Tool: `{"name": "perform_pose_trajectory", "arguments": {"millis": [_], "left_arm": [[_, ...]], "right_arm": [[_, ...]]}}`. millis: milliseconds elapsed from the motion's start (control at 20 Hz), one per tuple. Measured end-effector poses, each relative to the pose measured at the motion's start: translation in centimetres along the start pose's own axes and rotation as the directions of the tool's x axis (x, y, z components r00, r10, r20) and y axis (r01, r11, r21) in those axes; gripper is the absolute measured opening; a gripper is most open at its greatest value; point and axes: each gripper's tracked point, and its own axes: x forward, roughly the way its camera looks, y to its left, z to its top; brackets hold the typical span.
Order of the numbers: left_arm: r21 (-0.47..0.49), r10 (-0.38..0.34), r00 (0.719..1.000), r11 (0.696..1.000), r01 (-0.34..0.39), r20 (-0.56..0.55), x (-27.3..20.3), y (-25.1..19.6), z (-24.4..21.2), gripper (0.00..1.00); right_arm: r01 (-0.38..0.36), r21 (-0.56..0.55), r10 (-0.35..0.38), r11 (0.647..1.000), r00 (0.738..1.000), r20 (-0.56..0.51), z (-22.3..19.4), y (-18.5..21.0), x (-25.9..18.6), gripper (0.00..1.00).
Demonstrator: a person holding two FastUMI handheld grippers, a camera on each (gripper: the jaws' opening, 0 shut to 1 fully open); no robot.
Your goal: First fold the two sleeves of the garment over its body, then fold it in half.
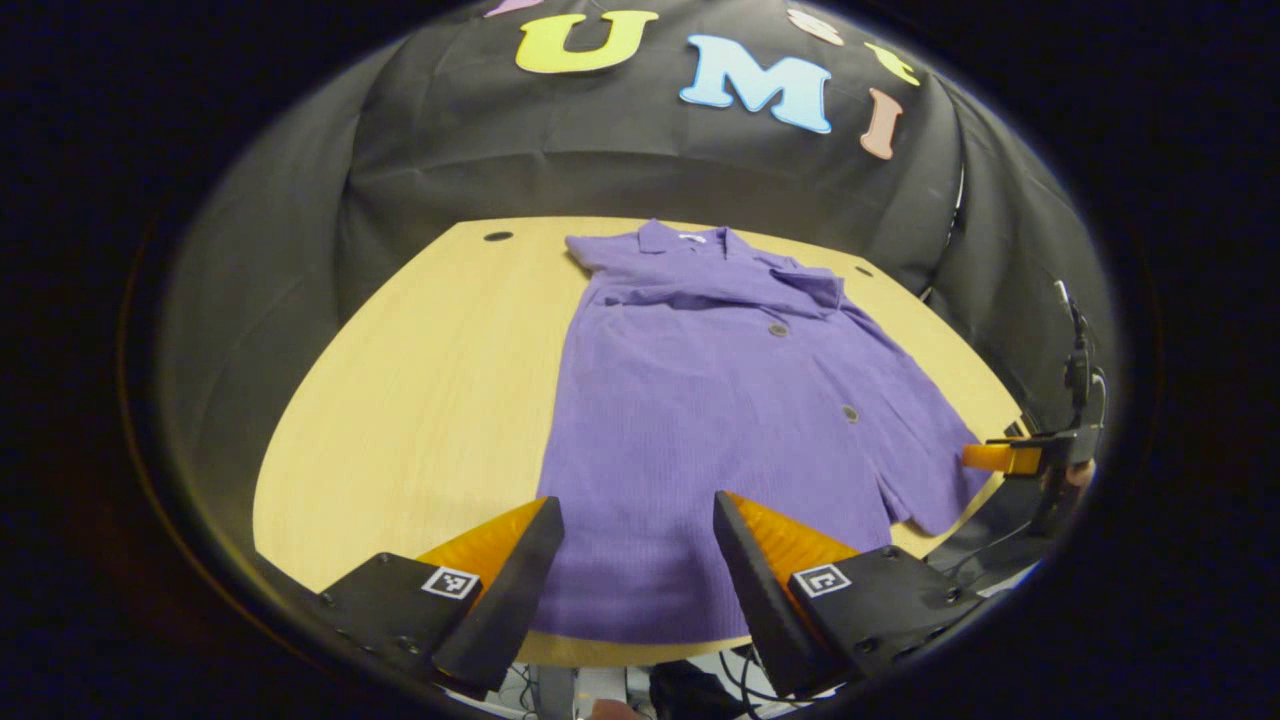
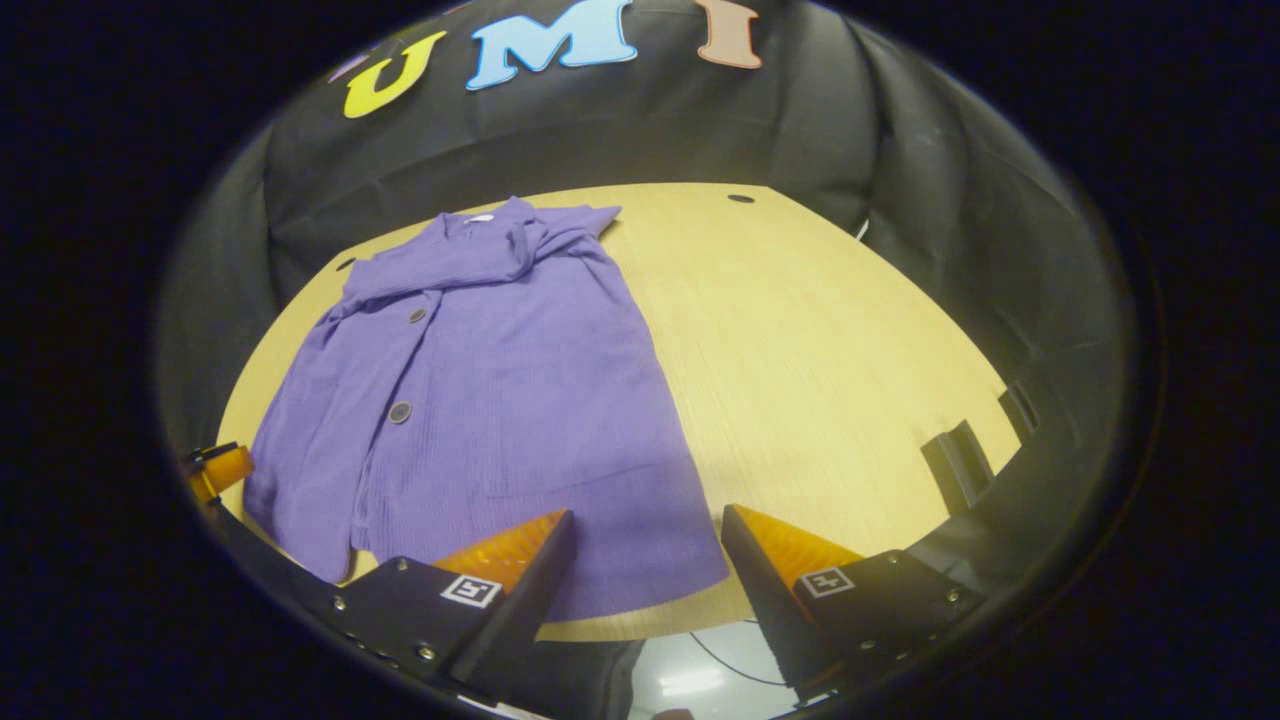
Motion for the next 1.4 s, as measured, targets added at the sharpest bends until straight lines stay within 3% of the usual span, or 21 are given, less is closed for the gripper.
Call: {"name": "perform_pose_trajectory", "arguments": {"millis": [450, 550, 600, 650, 700, 900, 1000, 1100, 1150, 1200, 1250, 1300, 1350, 1400], "left_arm": [[0.013, 0.057, 0.998, 0.998, -0.057, -0.036, -0.6, 0.8, -3.6, 0.99], [0.023, 0.081, 0.996, 0.996, -0.080, -0.036, -0.3, 0.6, -3.7, 0.95], [0.038, 0.093, 0.995, 0.995, -0.092, -0.039, -0.2, 0.6, -4.0, 0.99], [0.066, 0.101, 0.994, 0.993, -0.098, -0.044, -0.1, 0.4, -4.1, 0.96], [0.074, 0.092, 0.995, 0.993, -0.088, -0.044, 0.0, -0.1, -4.1, 0.96], [0.062, 0.082, 0.996, 0.995, -0.079, -0.045, 0.2, -0.8, -4.0, 0.84], [0.077, 0.063, 0.997, 0.995, -0.060, -0.038, 0.3, -1.8, -4.1, 0.69], [0.092, 0.038, 0.999, 0.995, -0.035, -0.028, 0.5, -2.7, -4.1, 0.47], [0.092, 0.037, 0.999, 0.995, -0.035, -0.022, 0.6, -3.0, -3.9, 0.35], [0.086, 0.039, 0.999, 0.996, -0.037, -0.023, 0.7, -2.7, -4.0, 0.23], [0.085, 0.031, 0.999, 0.996, -0.029, -0.026, 0.8, -2.9, -3.9, 0.18], [0.045, 0.031, 0.999, 0.999, -0.030, -0.024, 0.8, -2.9, -3.7, 0.19], [0.011, 0.027, 0.999, 1.000, -0.027, -0.034, 0.9, -2.9, -3.5, 0.07], [-0.007, -0.003, 0.999, 1.000, 0.003, -0.043, 0.8, -3.3, -3.4, 0.08]], "right_arm": [[0.006, -0.016, -0.006, 1.000, 1.000, -0.015, -1.3, -0.1, 0.1, 0.93], [0.004, -0.031, -0.005, 1.000, 1.000, -0.017, -1.6, 0.2, 0.1, 0.92], [0.001, -0.036, -0.002, 0.999, 1.000, -0.026, -1.9, 0.5, 0.3, 0.92], [-0.010, -0.034, 0.009, 0.999, 0.999, -0.031, -2.2, 0.8, 0.2, 0.89], [-0.016, -0.017, 0.016, 1.000, 1.000, -0.025, -2.0, 1.1, 0.5, 0.96], [-0.026, -0.016, 0.025, 1.000, 0.999, -0.042, -2.1, 1.8, 0.7, 0.97], [-0.045, -0.031, 0.044, 0.998, 0.998, -0.055, -2.1, 2.4, 0.7, 0.85], [-0.047, -0.023, 0.046, 0.999, 0.997, -0.056, -2.0, 2.7, 0.7, 0.58], [-0.049, -0.034, 0.047, 0.998, 0.997, -0.060, -2.0, 2.8, 0.6, 0.52], [-0.061, 0.003, 0.061, 0.998, 0.996, -0.060, -2.0, 3.2, 0.7, 0.52], [-0.054, 0.045, 0.057, 0.998, 0.997, -0.060, -2.0, 3.1, 0.6, 0.33], [-0.057, 0.056, 0.061, 0.997, 0.996, -0.070, -2.0, 3.3, 0.8, 0.15], [-0.055, 0.067, 0.060, 0.996, 0.996, -0.068, -1.9, 3.1, 0.4, 0.15], [-0.055, 0.102, 0.061, 0.993, 0.996, -0.058, -1.1, 3.3, 0.2, 0.15]]}}
